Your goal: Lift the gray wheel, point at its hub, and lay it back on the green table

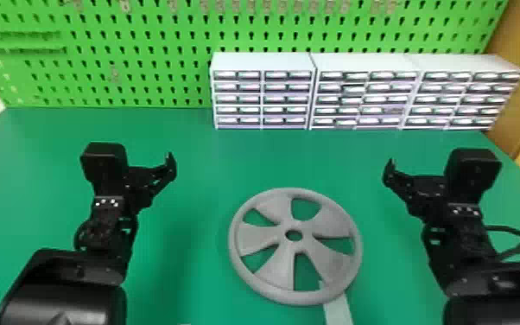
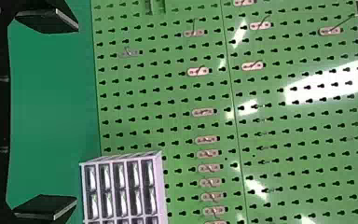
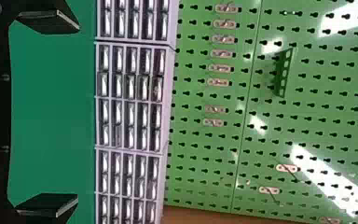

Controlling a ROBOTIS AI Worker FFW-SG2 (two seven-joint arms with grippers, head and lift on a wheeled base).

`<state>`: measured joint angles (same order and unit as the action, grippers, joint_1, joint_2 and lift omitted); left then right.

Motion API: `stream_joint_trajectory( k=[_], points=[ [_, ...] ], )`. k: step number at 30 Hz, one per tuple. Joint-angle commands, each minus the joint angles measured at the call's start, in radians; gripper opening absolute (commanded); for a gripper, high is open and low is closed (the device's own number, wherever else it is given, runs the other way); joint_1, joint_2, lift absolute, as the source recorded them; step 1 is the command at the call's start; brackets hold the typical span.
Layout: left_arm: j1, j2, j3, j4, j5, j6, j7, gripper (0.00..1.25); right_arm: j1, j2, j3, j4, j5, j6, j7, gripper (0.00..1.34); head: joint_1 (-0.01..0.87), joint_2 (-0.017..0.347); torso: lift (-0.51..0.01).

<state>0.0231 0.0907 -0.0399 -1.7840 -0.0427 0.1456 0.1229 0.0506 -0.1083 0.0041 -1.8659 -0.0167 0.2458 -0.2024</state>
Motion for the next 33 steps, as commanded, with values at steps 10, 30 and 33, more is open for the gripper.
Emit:
stream_joint_trajectory(
  k=[10,30,33],
  points=[
    [0.008,0.0,0.008,0.0,-0.011,0.008,0.0,1.25,0.003,0.004,-0.004,-0.012,0.017,0.001,0.0,1.3,0.692,0.048,-0.093],
    [0.008,0.0,0.005,0.0,-0.006,0.008,-0.011,1.25,0.014,0.004,-0.007,-0.015,0.007,0.001,0.0,1.3,0.692,0.048,-0.093],
    [0.008,-0.002,0.005,0.0,-0.006,0.008,-0.011,1.25,0.015,0.004,-0.007,-0.015,0.007,0.001,0.001,1.3,0.692,0.048,-0.093]
  ],
)
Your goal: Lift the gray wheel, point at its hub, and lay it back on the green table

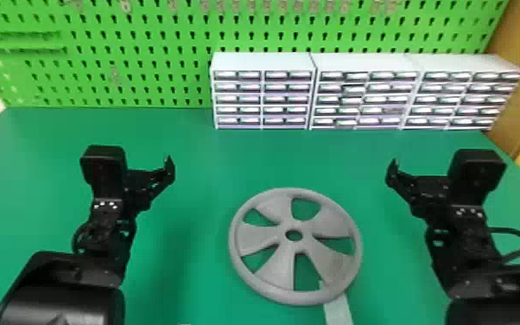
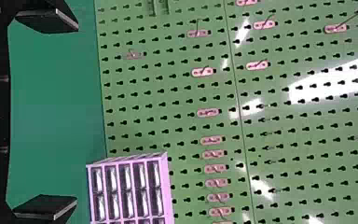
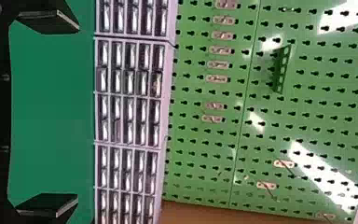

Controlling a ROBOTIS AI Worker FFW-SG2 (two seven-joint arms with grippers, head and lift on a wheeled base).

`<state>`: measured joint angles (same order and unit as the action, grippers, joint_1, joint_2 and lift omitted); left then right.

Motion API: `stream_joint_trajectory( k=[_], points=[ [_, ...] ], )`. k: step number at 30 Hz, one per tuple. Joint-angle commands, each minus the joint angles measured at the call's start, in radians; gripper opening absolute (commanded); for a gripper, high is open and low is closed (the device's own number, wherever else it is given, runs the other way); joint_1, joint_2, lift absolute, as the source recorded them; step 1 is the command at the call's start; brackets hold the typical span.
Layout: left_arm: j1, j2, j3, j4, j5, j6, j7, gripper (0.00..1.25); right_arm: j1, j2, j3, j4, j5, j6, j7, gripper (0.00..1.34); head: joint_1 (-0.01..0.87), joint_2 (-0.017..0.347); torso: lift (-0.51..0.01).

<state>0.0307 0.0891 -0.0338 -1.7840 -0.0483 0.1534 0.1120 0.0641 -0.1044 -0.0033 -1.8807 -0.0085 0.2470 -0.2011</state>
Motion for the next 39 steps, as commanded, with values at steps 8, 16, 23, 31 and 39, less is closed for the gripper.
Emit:
stream_joint_trajectory(
  k=[8,16,23,31,39],
  points=[
    [0.0,0.0,-0.003,0.0,-0.001,0.0,0.0,1.25,0.003,-0.003,0.0,0.0,-0.002,0.0,0.0,1.3,0.692,0.048,-0.093],
    [0.0,0.0,-0.005,0.0,-0.001,-0.002,-0.002,1.25,0.003,-0.003,0.002,-0.001,-0.002,0.0,0.003,1.3,0.692,0.048,-0.093],
    [0.002,0.0,-0.003,0.0,-0.001,-0.003,-0.002,1.25,0.002,-0.003,0.002,-0.001,-0.002,0.0,0.005,1.3,0.692,0.048,-0.093],
    [0.005,-0.002,-0.003,0.002,0.005,-0.012,-0.002,1.25,-0.001,-0.001,0.002,-0.003,-0.002,-0.005,0.005,1.3,0.692,0.048,-0.093],
    [0.006,-0.006,-0.003,0.002,0.01,-0.018,-0.002,1.25,-0.003,-0.001,0.003,-0.003,-0.004,-0.006,0.009,1.3,0.692,0.048,-0.093]
  ],
)
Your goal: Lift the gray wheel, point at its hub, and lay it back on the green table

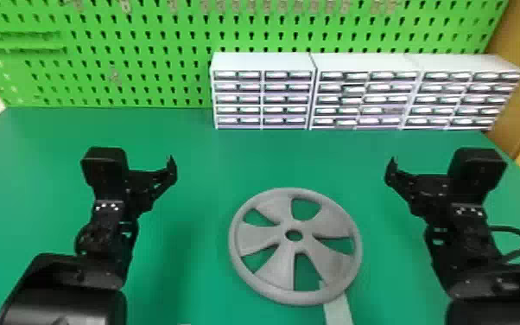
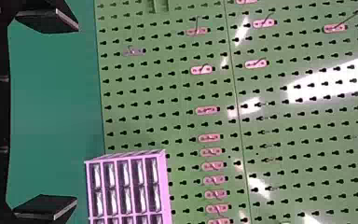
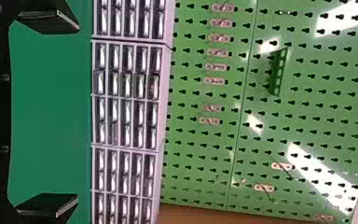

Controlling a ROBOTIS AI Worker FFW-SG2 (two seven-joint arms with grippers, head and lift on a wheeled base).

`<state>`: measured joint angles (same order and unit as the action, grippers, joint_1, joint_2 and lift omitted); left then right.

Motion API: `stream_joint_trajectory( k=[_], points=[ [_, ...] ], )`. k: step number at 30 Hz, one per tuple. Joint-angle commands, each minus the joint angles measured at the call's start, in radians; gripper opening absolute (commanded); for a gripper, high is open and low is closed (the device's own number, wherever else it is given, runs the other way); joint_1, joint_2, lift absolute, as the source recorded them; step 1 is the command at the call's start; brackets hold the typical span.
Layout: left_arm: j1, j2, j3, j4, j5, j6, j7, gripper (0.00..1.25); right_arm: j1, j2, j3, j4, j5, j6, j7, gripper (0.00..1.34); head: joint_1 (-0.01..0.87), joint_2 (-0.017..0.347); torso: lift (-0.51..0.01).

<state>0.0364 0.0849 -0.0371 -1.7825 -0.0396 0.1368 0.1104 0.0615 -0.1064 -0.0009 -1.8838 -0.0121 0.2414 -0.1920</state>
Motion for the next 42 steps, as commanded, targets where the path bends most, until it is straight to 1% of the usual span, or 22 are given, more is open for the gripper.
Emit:
stream_joint_trajectory(
  k=[1,42],
  points=[
    [0.0,0.0,0.0,0.0,0.001,-0.003,0.0,1.25,0.0,0.001,0.001,-0.001,0.0,-0.002,0.002,1.3,0.692,0.048,-0.093],
    [-0.001,-0.002,-0.029,0.008,0.0,-0.005,0.0,1.25,0.017,0.004,-0.008,-0.003,0.0,-0.016,0.006,1.3,0.692,0.048,-0.093]
  ],
)
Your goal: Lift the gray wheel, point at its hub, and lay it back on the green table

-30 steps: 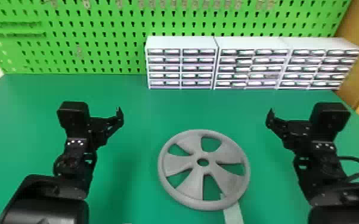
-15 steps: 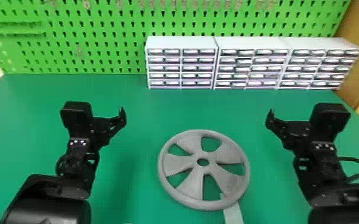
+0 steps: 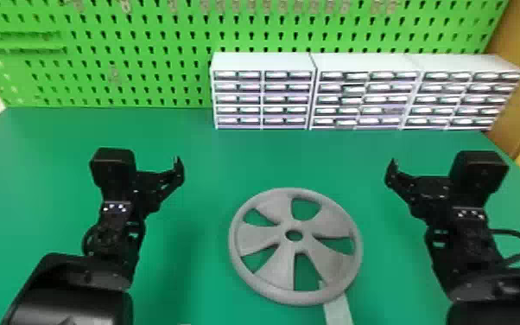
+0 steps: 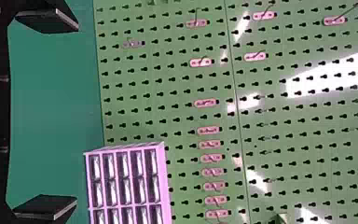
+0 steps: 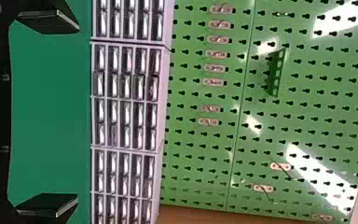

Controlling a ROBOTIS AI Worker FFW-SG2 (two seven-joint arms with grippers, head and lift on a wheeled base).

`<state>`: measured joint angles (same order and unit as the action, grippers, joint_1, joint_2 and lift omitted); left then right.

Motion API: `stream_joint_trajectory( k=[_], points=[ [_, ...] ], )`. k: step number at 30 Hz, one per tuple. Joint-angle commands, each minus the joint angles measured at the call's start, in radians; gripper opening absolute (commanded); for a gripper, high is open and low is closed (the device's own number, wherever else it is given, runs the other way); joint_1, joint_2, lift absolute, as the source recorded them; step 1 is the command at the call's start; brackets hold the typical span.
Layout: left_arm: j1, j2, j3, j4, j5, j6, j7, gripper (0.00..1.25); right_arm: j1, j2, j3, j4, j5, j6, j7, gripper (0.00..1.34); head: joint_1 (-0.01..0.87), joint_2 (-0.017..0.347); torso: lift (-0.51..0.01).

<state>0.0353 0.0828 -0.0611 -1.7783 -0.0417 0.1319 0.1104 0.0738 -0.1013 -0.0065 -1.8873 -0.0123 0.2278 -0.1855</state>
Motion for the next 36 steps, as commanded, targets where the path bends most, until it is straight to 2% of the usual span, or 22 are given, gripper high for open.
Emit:
stream_joint_trajectory(
  k=[1,36],
  points=[
    [0.0,0.0,-0.006,0.003,0.003,0.0,0.0,1.25,0.004,-0.002,-0.003,0.0,0.0,-0.002,0.001,1.3,0.692,0.048,-0.093],
    [-0.002,0.0,-0.011,0.007,0.014,-0.008,0.0,1.25,0.003,-0.002,0.003,0.0,-0.002,-0.013,0.011,1.3,0.692,0.048,-0.093]
  ],
)
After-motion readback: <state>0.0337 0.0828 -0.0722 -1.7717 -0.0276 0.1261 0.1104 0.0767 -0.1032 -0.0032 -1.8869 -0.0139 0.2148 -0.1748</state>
